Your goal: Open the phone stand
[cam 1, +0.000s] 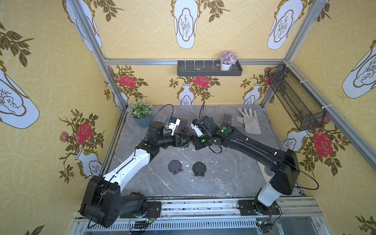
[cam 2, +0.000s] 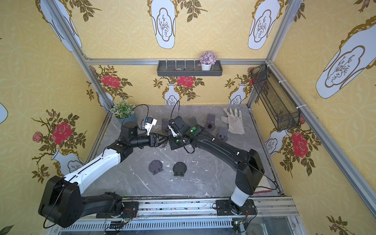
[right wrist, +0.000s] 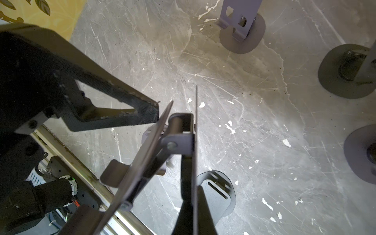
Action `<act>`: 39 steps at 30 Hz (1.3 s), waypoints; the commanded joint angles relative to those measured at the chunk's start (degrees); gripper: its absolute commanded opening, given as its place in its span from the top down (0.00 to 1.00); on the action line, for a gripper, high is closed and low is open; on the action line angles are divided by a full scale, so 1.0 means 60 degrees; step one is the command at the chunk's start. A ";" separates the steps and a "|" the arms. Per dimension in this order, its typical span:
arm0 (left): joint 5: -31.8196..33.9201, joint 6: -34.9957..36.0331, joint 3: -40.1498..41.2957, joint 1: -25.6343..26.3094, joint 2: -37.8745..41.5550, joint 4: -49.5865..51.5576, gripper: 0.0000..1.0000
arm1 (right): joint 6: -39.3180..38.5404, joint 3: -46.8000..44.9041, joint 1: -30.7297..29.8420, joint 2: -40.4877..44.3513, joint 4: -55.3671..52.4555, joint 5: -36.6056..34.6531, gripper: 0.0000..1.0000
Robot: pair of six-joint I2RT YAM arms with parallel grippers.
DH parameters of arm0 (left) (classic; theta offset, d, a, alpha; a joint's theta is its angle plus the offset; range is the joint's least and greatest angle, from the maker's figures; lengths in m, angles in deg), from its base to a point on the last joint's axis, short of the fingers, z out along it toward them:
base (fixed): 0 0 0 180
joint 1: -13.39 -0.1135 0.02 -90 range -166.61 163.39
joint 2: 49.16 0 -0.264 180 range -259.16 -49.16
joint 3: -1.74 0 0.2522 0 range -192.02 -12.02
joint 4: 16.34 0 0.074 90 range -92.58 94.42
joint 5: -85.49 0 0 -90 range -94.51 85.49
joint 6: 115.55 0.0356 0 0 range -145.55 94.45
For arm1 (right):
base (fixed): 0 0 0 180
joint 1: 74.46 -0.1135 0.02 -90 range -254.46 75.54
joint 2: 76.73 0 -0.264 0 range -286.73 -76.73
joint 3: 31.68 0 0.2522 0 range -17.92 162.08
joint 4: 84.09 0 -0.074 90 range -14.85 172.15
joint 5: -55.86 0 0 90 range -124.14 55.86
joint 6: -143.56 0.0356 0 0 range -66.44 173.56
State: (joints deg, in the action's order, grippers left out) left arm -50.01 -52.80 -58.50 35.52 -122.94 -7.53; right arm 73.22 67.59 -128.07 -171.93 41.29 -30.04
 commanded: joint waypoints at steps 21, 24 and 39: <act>-0.0322 0.0101 -0.0208 -0.0007 -0.0433 -0.0114 0.23 | -0.0084 0.0271 -0.0075 -0.0158 0.0048 -0.0276 1.00; -0.0176 0.0188 -0.0222 -0.0012 -0.0441 -0.0021 0.15 | -0.0101 0.0291 -0.0074 -0.0151 0.0056 -0.0274 1.00; -0.0372 0.0179 -0.0413 -0.0007 -0.0744 -0.0216 0.46 | -0.0160 0.0440 -0.0046 -0.0410 0.0041 -0.0351 1.00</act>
State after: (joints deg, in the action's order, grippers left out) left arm -50.45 -52.56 -60.64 35.32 -127.07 -7.40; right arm 72.78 69.56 -128.35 -174.03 40.22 -32.25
